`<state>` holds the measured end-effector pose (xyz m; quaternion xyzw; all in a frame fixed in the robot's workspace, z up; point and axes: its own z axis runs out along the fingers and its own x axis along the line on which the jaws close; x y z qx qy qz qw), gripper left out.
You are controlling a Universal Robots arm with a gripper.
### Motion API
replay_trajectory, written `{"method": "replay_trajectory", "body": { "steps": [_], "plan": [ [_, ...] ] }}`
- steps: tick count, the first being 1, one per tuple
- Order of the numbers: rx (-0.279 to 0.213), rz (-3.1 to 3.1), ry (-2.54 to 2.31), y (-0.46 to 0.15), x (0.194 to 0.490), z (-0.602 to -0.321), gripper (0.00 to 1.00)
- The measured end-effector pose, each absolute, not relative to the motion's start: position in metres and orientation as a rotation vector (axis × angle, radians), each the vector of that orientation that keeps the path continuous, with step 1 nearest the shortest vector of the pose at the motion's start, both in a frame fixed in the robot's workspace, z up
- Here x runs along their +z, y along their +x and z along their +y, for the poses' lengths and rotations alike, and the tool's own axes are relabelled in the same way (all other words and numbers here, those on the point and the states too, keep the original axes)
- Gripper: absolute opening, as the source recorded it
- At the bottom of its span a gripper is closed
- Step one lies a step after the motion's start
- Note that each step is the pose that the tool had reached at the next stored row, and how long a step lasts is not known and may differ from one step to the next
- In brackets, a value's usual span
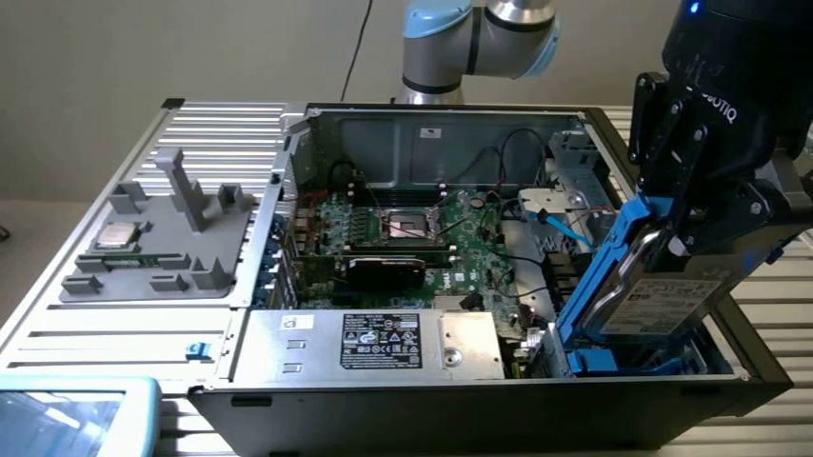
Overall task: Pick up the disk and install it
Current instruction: 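Insert the disk into the insertion slot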
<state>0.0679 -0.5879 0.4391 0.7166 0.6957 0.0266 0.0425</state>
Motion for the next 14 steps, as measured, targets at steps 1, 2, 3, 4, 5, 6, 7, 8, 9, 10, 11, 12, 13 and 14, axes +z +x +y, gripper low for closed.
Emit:
{"method": "replay_trajectory", "body": {
  "steps": [1,2,3,4,5,6,7,8,9,10,11,12,13,14],
  "plan": [
    [0.081,2.128,2.192,0.0679,0.4391,-0.5879,0.37],
    [0.081,2.128,2.192,0.0679,0.4391,-0.5879,0.37],
    [0.081,2.128,2.192,0.0679,0.4391,-0.5878,0.37],
    [0.081,2.128,2.192,0.0679,0.4391,-0.5879,0.37],
    [0.081,2.128,2.192,0.0679,0.4391,-0.5879,0.37],
    [0.081,2.128,2.192,0.0679,0.439,-0.5879,0.37],
    [0.082,2.128,2.192,0.0679,0.4389,-0.5878,0.37],
    [0.082,2.128,2.193,0.0679,0.4385,-0.5878,0.37],
    [0.083,2.129,2.193,0.0679,0.4377,-0.5878,0.37],
    [0.084,2.129,2.194,0.0679,0.4367,-0.5879,0.37],
    [0.086,2.13,2.194,0.0679,0.4353,-0.5879,0.37],
    [0.087,2.13,2.195,0.0679,0.4339,-0.5879,0.37],
    [0.088,2.131,2.195,0.0679,0.4322,-0.5879,0.37],
    [0.088,2.131,2.196,0.0679,0.4308,-0.5879,0.37]
  ]
}}
